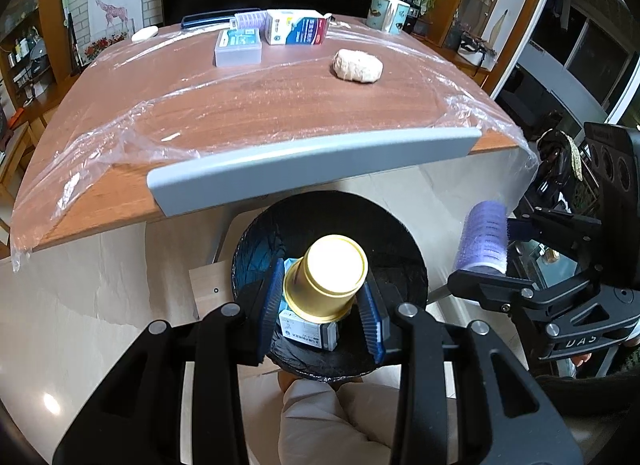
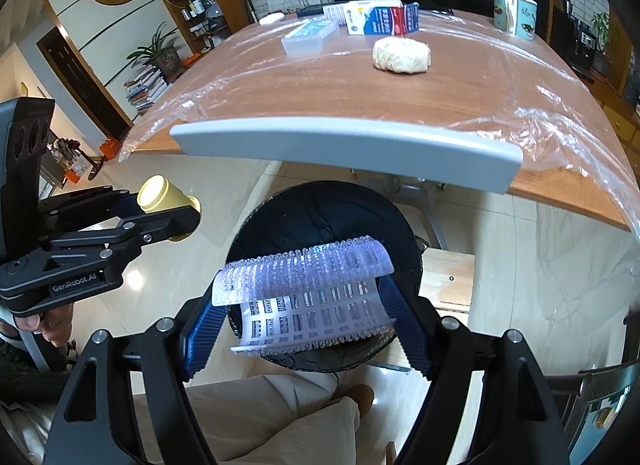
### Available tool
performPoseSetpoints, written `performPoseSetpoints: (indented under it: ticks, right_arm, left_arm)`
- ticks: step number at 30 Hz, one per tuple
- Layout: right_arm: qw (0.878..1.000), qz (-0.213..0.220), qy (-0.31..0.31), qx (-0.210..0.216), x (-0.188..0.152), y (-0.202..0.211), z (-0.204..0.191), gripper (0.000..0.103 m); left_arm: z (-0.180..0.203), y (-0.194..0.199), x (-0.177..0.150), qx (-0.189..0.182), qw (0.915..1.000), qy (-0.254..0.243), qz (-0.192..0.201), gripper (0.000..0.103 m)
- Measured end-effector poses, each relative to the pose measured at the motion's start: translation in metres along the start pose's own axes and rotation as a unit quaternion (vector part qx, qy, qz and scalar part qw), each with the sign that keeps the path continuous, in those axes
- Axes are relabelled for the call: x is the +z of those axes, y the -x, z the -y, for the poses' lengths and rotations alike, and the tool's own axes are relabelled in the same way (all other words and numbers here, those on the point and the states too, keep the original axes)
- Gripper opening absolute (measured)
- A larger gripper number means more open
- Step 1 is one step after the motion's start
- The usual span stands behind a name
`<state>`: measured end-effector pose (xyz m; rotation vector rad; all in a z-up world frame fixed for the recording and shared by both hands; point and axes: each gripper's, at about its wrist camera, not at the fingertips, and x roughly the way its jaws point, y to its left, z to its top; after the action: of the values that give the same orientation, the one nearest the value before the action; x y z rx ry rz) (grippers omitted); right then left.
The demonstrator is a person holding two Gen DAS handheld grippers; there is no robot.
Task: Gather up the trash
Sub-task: 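Carry the yellow cup and purple rack off the table over the wastebasket, then open both tools to drop the cup and rack into the wastebasket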
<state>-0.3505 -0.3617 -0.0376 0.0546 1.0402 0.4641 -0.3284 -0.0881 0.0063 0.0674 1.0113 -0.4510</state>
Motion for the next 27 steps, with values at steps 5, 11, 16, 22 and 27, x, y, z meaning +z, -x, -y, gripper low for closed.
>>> performPoseSetpoints:
  ticks: [5, 11, 16, 22, 27]
  right_arm:
    - [1.0, -0.008, -0.002, -0.01, -0.002, -0.009, 0.003, 0.075]
    - [1.0, -0.015, -0.007, -0.018, -0.001, -0.019, 0.006, 0.075]
    - [0.999, -0.021, -0.008, -0.024, 0.001, -0.029, 0.008, 0.075]
    - [0.999, -0.027, -0.008, -0.029, 0.004, -0.038, 0.01, 0.075]
    - [0.999, -0.031, -0.008, -0.031, 0.005, -0.042, 0.011, 0.075]
  left_arm:
    - [-0.002, -0.009, -0.005, 0.002, 0.9999, 0.001, -0.011, 0.038]
    - [-0.004, -0.022, -0.008, 0.007, 0.9997, 0.002, -0.025, 0.038]
    - [-0.007, -0.03, -0.009, 0.011, 0.9994, 0.004, -0.034, 0.038]
    - [-0.009, -0.038, -0.009, 0.016, 0.999, 0.002, -0.042, 0.038]
    - [-0.01, -0.046, -0.009, 0.018, 0.9986, 0.0, -0.05, 0.038]
